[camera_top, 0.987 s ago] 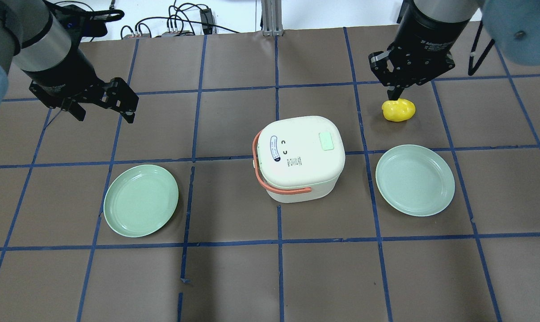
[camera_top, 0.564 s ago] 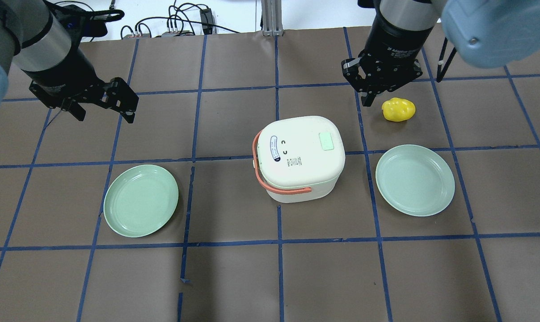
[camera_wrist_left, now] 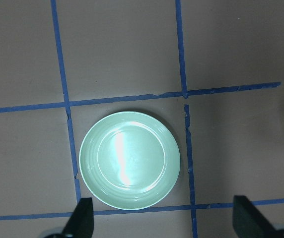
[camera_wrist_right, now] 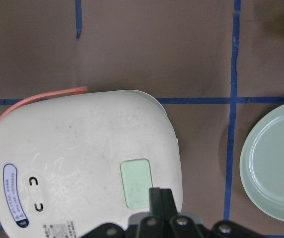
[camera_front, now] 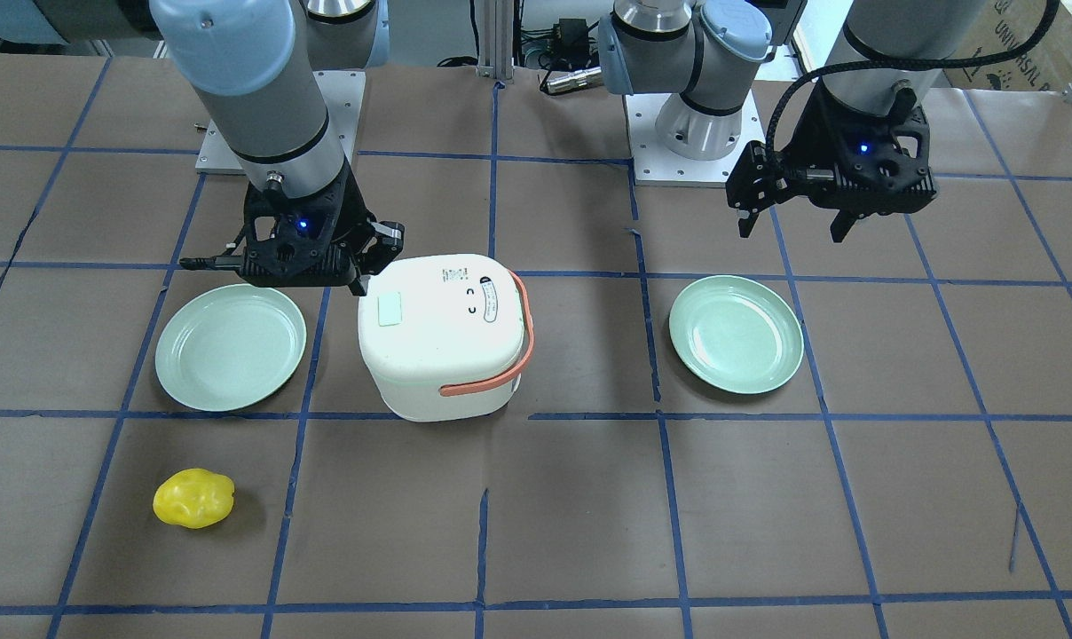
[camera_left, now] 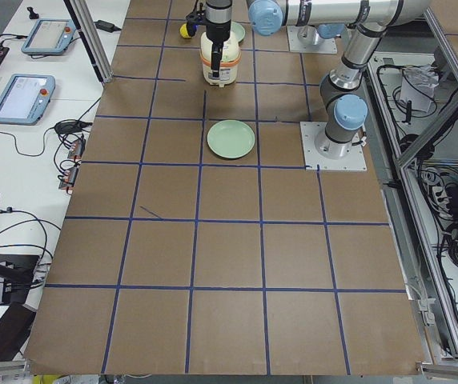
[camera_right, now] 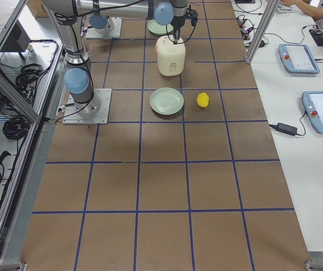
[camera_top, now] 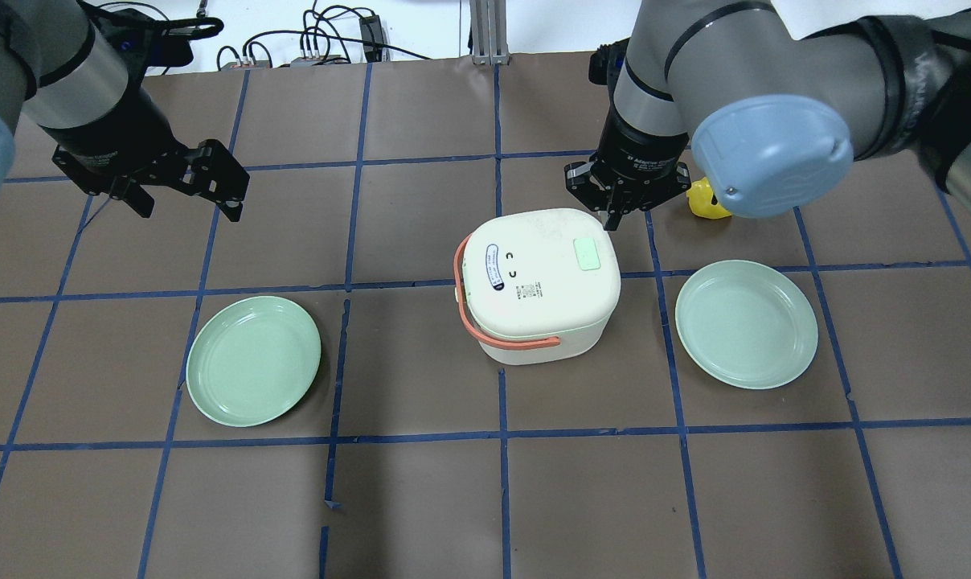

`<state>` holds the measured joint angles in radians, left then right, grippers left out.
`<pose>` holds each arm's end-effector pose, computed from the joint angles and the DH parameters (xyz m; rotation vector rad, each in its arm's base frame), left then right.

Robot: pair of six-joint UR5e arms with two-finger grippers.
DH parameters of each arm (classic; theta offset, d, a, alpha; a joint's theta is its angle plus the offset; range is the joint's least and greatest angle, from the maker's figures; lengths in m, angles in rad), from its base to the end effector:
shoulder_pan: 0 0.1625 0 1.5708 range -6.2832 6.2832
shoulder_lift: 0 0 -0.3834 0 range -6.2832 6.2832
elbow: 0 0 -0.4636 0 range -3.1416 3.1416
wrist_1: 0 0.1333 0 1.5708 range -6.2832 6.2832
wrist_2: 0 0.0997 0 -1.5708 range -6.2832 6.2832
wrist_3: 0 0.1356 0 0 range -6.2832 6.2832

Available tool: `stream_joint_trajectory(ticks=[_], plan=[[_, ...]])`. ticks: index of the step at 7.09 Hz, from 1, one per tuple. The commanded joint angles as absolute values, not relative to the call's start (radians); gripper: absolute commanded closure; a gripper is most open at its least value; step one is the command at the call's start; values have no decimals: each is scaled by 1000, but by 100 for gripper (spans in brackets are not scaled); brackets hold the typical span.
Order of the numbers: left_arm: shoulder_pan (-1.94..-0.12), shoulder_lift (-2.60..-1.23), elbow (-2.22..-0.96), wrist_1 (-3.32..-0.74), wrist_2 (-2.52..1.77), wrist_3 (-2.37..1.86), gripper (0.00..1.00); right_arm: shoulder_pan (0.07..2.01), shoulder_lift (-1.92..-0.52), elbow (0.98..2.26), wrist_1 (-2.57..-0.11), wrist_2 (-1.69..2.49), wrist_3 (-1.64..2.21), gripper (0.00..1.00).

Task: Press rice cooker button
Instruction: 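Lower the right gripper onto the green button on the cooker lid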

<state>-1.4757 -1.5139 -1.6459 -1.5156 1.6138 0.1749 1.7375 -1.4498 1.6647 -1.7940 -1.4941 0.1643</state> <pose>-0.0750 -0.5560 0.4051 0.1222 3.0912 -0.0477 0.2413 -0.5679 0.3099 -0.0042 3.0646 0.0068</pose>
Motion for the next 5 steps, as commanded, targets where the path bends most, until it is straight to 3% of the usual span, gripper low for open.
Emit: stream_joint_trajectory(ticks=[1,5], plan=[[-1476,-1513,-1646,-1516,1614,175,0,1749,-1448,1735,-1868,-1496,178,92],[-1476,-1514,-1646,-1516,1614,175,0,1766,-1433,1741,-1899,-1499,186,92]])
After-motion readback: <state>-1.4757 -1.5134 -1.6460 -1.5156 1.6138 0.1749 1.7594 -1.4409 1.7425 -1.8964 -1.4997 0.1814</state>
